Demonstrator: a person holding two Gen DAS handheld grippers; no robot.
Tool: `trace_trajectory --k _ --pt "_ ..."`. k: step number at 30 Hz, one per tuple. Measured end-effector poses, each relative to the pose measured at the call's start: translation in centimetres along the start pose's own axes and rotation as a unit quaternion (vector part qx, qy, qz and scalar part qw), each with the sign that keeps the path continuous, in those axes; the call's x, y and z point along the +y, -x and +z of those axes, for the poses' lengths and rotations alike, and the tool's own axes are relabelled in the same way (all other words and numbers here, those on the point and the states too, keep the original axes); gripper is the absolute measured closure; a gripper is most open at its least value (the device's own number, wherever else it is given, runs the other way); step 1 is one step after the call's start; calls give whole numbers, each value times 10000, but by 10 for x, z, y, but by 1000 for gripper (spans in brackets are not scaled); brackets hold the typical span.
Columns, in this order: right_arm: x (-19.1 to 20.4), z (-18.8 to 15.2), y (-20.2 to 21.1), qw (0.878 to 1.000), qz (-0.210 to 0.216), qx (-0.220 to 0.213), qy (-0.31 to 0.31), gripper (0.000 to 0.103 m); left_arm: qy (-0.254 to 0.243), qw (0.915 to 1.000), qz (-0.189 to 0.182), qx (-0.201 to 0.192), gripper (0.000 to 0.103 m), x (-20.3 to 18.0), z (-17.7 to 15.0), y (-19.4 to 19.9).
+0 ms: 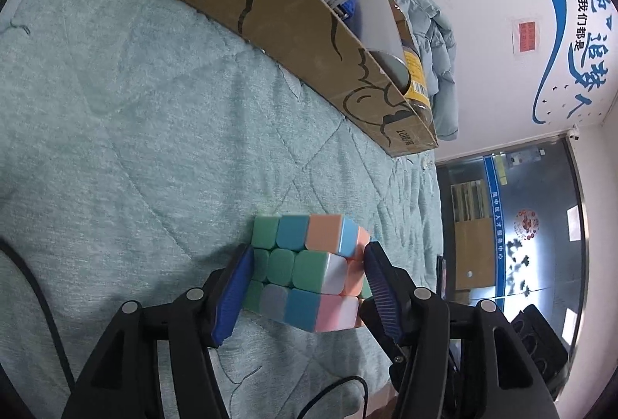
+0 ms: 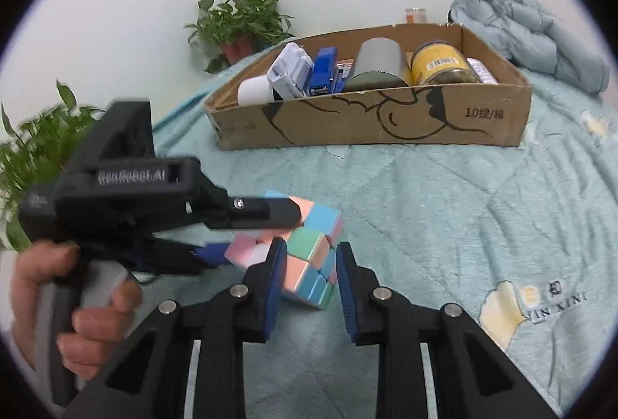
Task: Organize rigid objects
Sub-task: 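Lift the Rubik's cube with the left tool and carry it toward the box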
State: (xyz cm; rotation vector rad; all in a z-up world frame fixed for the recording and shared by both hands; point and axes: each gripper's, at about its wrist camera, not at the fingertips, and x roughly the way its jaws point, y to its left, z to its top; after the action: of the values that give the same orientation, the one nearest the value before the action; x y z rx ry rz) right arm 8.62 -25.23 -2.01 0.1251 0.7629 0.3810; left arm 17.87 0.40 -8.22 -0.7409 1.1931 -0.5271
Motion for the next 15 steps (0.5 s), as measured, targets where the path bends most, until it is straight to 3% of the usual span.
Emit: trace_trajectory --k 3,7,11,12,13,15 --pt "5 -1 2 9998 -187 -70 89 78 -13 9997 120 -234 47 0 4 8" --pt "2 0 -1 9995 -293 -94 85 78 -120 9995 130 -266 45 1 6 5" --pt "-2 3 -4 9999 -75 -30 -71 74 -182 9992 228 -259 44 1 7 6" --pt "-4 2 -4 9999 88 13 -122 59 -225 9991 276 -226 44 0 8 9" --pt "-5 0 -4 9997 218 42 -101 35 -269 9990 316 -189 44 2 7 13" --pt "-3 -9 -1 9992 390 -45 52 21 -466 9984 285 -122 35 1 4 19"
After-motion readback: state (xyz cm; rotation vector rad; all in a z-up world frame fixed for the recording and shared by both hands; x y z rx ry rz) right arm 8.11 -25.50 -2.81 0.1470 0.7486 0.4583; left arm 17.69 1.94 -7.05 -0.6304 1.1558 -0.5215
